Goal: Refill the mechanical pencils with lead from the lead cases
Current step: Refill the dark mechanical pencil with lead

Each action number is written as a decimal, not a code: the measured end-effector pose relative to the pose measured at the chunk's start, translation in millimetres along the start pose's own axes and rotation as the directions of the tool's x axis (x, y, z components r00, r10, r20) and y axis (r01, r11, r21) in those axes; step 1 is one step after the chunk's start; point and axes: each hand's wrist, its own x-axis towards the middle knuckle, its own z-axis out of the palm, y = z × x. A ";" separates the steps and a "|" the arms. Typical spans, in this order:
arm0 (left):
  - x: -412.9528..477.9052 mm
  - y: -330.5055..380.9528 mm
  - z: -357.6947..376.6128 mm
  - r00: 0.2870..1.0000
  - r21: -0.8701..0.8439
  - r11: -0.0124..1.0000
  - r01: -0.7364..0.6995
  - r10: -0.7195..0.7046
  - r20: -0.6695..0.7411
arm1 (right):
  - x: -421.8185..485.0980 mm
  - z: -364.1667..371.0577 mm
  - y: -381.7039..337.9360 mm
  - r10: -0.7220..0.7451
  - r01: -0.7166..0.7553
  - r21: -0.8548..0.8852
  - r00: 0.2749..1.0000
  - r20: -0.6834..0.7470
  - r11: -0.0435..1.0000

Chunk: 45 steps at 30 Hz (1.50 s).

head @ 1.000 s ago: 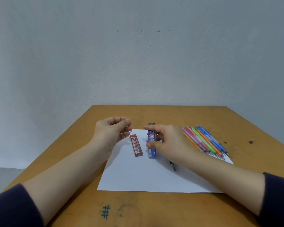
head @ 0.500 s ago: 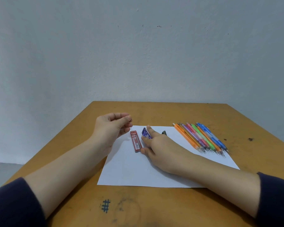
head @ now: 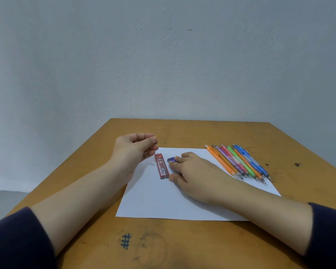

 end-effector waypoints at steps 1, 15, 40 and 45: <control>-0.1 0.2 0.3 1.000 -0.007 1.000 -0.002 0.002 0.003 | 1.1 -0.3 0.7 -0.007 0.009 0.043 0.999 -0.039 0.999; -7.9 4.5 3.5 1.000 0.050 0.999 -0.006 0.004 0.028 | 0.9 -27.8 31.8 0.392 -0.407 0.318 0.913 0.113 0.856; -11.2 5.3 3.6 0.984 0.277 0.950 -0.146 0.109 0.143 | 6.5 -22.1 37.6 0.235 -0.129 0.296 0.904 -0.358 0.946; -10.1 6.2 2.0 0.966 0.331 0.910 -0.248 0.206 0.158 | 8.8 -19.7 44.9 0.114 -0.077 0.095 0.872 -0.477 0.992</control>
